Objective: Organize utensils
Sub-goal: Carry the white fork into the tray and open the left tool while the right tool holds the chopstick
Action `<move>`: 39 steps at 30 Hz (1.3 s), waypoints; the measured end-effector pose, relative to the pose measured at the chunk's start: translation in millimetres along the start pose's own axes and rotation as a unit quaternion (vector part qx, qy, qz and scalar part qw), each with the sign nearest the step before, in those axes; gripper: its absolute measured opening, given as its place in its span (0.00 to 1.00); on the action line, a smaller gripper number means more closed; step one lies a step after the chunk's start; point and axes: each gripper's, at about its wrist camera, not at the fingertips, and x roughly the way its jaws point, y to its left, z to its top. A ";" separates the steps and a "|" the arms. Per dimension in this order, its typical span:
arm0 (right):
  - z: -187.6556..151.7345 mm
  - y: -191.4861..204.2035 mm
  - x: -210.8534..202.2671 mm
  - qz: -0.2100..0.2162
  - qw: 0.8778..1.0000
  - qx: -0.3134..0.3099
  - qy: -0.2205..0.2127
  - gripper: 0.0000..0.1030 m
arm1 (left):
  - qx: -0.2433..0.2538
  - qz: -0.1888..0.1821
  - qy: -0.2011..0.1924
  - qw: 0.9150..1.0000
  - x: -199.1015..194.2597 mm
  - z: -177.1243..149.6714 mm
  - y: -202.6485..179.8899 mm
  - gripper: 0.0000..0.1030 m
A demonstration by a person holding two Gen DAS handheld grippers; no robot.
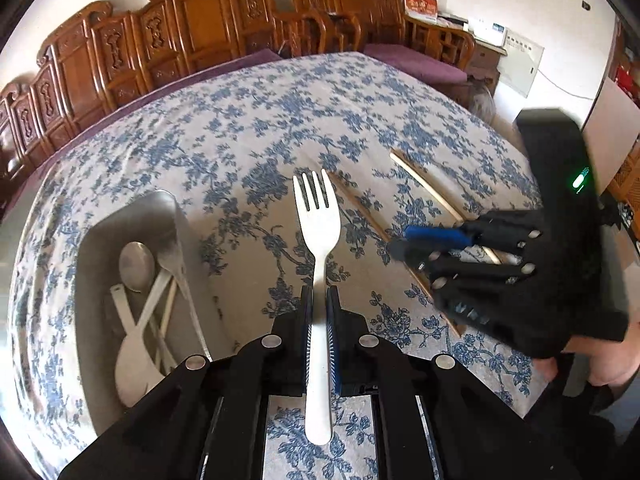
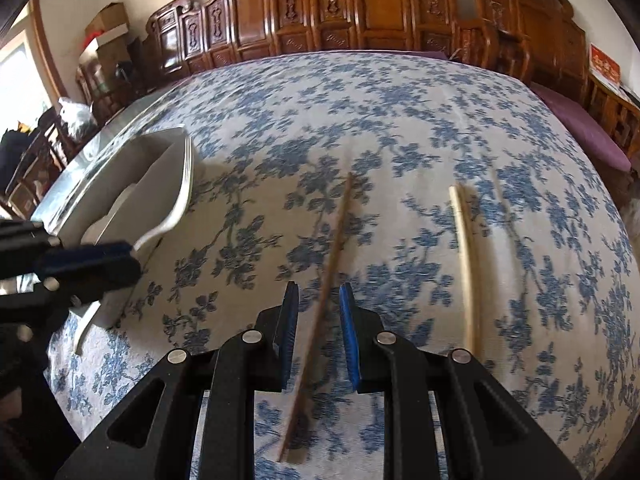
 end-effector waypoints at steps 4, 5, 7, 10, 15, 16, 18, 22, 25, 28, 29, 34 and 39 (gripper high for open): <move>-0.6 10.9 9.0 -0.014 1.000 -0.017 0.013 0.23 | -0.006 0.000 -0.009 1.000 -9.2 1.4 4.5 0.06; -0.4 12.3 10.5 -0.020 1.000 -0.019 0.014 0.22 | -0.007 0.002 -0.011 1.000 -11.1 2.0 5.6 0.06; 0.1 12.4 11.2 -0.025 0.999 -0.017 0.014 0.19 | -0.009 0.003 -0.014 1.000 -14.5 2.0 7.9 0.06; -0.5 10.9 11.5 -0.038 0.999 -0.016 0.014 0.11 | -0.012 0.007 -0.018 1.000 -20.8 0.7 11.6 0.06; -1.2 7.7 11.0 -0.044 0.999 -0.009 0.016 0.06 | -0.018 0.021 -0.019 0.999 -29.1 -1.9 21.1 0.06; -1.3 6.9 10.6 -0.043 0.999 -0.007 0.017 0.06 | -0.019 0.024 -0.018 0.999 -30.4 -2.9 23.3 0.06; -1.7 6.6 7.1 -0.038 0.999 -0.001 0.013 0.06 | -0.020 0.031 -0.017 0.999 -33.5 -5.4 27.9 0.06; -0.9 11.3 -7.6 -0.025 1.000 0.001 -0.015 0.06 | -0.028 0.044 -0.018 0.998 -41.3 -8.6 38.8 0.06; 1.7 16.5 -18.9 -0.015 0.999 -0.003 -0.039 0.06 | -0.032 0.052 -0.019 0.998 -45.6 -9.6 45.3 0.06; 2.7 19.8 -23.5 -0.012 0.999 -0.003 -0.047 0.06 | -0.035 0.060 -0.020 0.997 -49.9 -10.3 50.2 0.06; 2.8 21.1 -24.7 -0.011 0.999 -0.004 -0.049 0.06 | -0.036 0.062 -0.020 0.997 -51.2 -10.6 51.8 0.06; 3.1 26.9 -27.5 -0.007 0.998 -0.012 -0.053 0.06 | -0.042 0.073 -0.019 0.996 -53.9 -13.6 61.2 0.06; 2.3 25.3 -29.5 -0.005 0.998 -0.011 -0.057 0.06 | -0.060 0.082 -0.007 0.995 -43.0 -16.8 77.6 0.06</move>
